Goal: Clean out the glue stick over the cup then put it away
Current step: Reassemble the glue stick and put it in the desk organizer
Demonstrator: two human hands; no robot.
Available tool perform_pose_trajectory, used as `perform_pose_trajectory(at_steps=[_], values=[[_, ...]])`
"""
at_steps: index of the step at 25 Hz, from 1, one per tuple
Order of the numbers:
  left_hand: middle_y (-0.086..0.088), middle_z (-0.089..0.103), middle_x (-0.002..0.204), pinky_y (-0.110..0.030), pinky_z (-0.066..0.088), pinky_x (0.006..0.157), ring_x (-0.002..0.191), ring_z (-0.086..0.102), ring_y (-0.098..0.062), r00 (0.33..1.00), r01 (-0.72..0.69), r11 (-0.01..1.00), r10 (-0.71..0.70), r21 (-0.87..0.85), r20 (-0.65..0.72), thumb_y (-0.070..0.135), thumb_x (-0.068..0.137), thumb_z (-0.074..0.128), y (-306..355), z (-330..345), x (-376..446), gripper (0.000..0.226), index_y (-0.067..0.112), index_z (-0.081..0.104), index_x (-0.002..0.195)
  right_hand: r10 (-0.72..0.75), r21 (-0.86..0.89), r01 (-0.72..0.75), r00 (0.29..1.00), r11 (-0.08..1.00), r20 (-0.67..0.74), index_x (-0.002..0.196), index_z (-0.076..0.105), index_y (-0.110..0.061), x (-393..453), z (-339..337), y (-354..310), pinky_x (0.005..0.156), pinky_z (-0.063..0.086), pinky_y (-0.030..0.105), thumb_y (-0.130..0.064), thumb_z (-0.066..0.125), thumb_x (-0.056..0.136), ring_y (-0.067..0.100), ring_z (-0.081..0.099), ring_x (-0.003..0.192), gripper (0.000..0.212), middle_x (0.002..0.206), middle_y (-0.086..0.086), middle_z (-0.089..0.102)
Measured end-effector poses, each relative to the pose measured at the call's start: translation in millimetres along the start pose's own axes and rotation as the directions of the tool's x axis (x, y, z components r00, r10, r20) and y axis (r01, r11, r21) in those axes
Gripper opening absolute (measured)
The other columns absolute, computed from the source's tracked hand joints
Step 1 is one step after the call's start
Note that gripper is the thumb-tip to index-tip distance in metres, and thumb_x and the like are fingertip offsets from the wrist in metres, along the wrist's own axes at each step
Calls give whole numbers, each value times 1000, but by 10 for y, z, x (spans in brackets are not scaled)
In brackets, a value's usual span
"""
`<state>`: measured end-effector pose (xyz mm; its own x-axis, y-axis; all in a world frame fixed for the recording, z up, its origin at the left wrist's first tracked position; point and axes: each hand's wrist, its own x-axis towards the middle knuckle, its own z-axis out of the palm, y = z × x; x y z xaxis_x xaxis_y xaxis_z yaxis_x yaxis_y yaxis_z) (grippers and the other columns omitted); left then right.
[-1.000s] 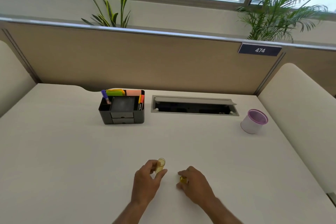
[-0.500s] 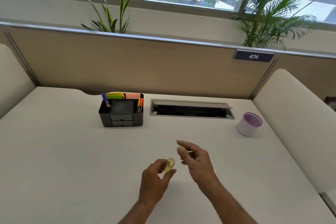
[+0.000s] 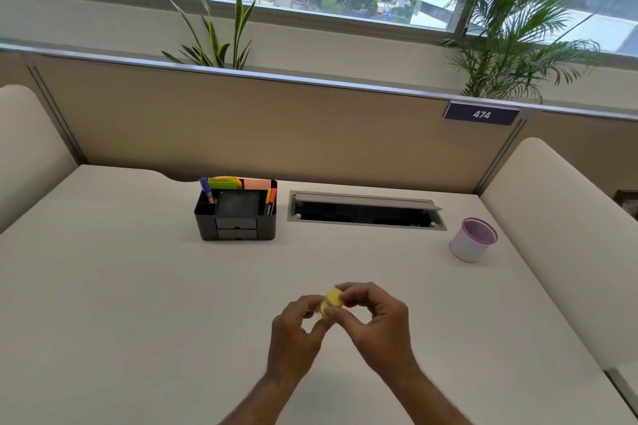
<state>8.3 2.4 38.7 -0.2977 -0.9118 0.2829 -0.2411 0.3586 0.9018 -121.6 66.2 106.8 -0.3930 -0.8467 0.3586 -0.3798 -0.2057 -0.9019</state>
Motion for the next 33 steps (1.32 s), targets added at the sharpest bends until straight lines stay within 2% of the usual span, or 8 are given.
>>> perform_pose_trajectory(at_steps=[4,11,15,17,21,25,29,33], values=[[22,72,94,-9,46,60,88,66,-5,1000,22,1000,-22,1,-3,19,77,82,-5,-1,-26,30,36,68,97,-125,-189,131,991,973,44,91,73,-20,-58,-5,37,76,58,22,-7,88,67,8,71,88,31,92,-14,75],[15,72,98,-8,46,61,87,65,-5,999,44,999,-44,1,-19,14,76,82,0,-4,-31,31,32,70,98,-102,-237,121,991,964,91,98,74,-20,-61,1,32,79,59,25,-8,86,71,5,71,90,32,95,-16,75],[22,69,96,-7,47,61,88,65,-5,1000,19,1000,-19,-2,-22,17,76,84,39,-26,-6,35,40,68,97,-91,-295,113,992,949,87,104,74,-22,-21,3,23,77,56,22,-11,86,70,5,68,94,38,99,-17,74],[24,68,95,-9,47,61,91,63,-2,1000,5,1000,-4,9,-19,19,75,84,16,-29,5,33,38,70,98,-81,-313,121,987,942,137,109,73,-22,20,-40,23,75,57,21,-12,86,71,4,67,93,41,100,-15,74],[24,70,97,-17,50,69,94,61,-5,998,-58,997,57,46,34,14,77,82,-67,-35,27,39,35,70,108,-82,-374,179,962,910,260,106,75,-20,125,-143,19,72,57,24,-13,84,74,5,66,88,35,97,-10,74],[33,64,103,-13,46,80,99,56,-3,974,-203,973,189,109,127,14,86,73,-49,-14,42,47,37,59,124,-73,-398,202,946,895,315,103,74,-20,189,-219,33,72,56,22,-13,82,76,4,66,86,29,97,-9,75],[12,67,107,-8,42,83,100,49,5,945,-294,944,264,148,196,15,91,64,-57,-8,72,42,29,56,130,-72,-403,208,942,892,327,101,75,-19,224,-243,37,71,56,20,-13,83,75,3,66,82,28,93,-9,75],[10,71,101,-8,42,78,95,54,-2,952,-292,944,272,154,139,15,84,75,-60,-12,87,36,24,65,117,-59,-400,178,954,899,293,99,75,-18,217,-239,39,70,57,21,-17,86,71,4,67,77,30,89,-8,75]])
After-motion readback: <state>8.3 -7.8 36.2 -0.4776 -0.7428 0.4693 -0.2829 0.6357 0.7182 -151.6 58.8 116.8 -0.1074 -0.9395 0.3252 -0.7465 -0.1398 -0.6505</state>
